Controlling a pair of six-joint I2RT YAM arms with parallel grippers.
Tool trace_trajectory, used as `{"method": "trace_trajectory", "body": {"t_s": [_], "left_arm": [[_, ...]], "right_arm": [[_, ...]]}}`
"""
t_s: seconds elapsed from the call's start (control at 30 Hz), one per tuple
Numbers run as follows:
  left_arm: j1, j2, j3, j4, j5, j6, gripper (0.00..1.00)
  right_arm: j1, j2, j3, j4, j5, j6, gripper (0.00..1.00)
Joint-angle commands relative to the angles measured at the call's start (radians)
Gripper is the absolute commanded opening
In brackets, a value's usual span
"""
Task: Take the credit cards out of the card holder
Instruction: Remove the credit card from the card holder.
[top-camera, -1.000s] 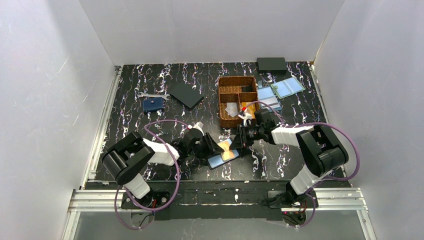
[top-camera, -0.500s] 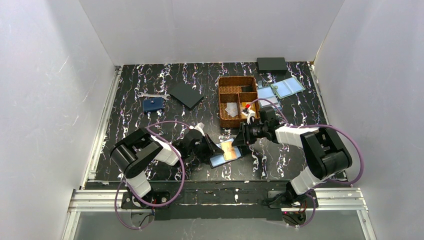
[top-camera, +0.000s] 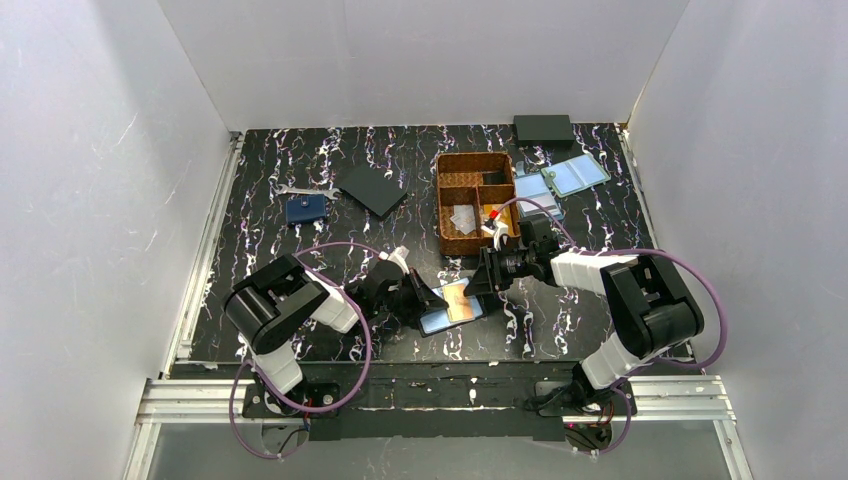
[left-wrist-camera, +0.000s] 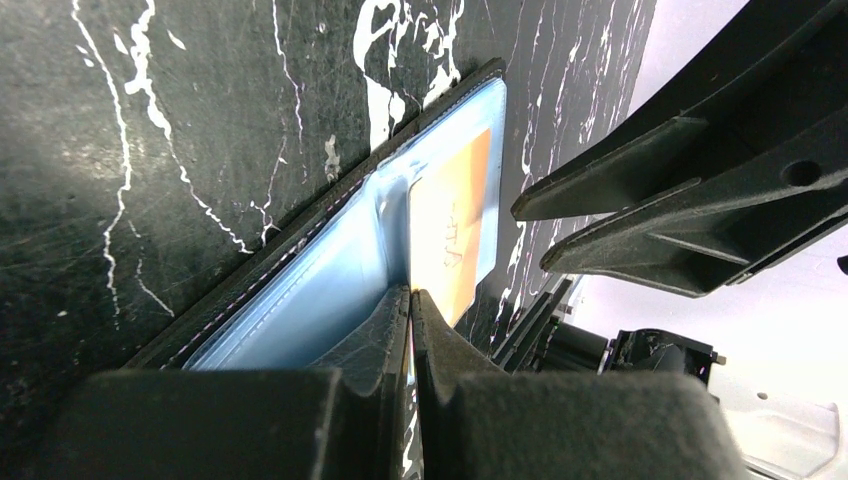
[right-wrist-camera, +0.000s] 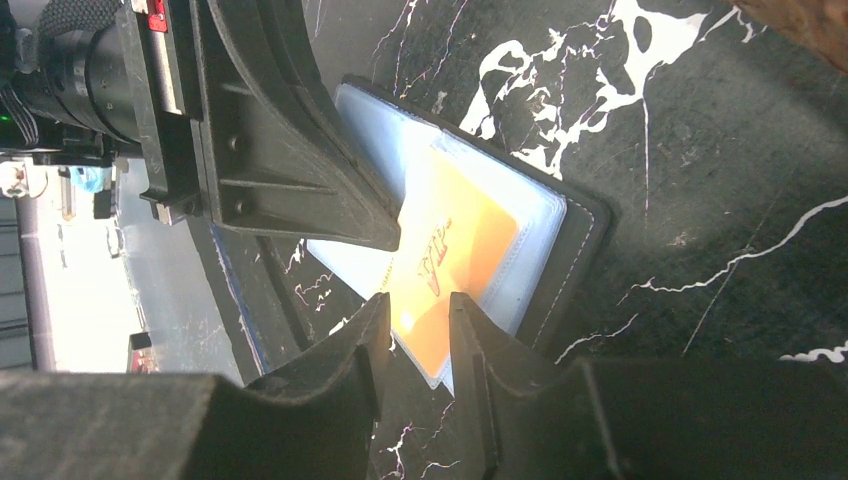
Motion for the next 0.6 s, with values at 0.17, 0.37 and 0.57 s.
{"method": "trace_trajectory", "body": {"t_s": [0.17,0.37,0.57], "left_arm": [[0.002,0.026,-0.002,0.008,0.031,0.020,0.00],[0.002,0.036,0.001,0.015,0.035,0.015,0.00],[0.002,0.046,0.006,0.020,0.045,0.006,0.08]], "right_arm": [[0.004,0.034,0.019,0.012,0.055,0.019,0.34],[0.006,0.045,0.020,0.002,0.070,0.019,0.34],[0.013,0.058,0.023,0.005,0.038,0.028,0.32]]}}
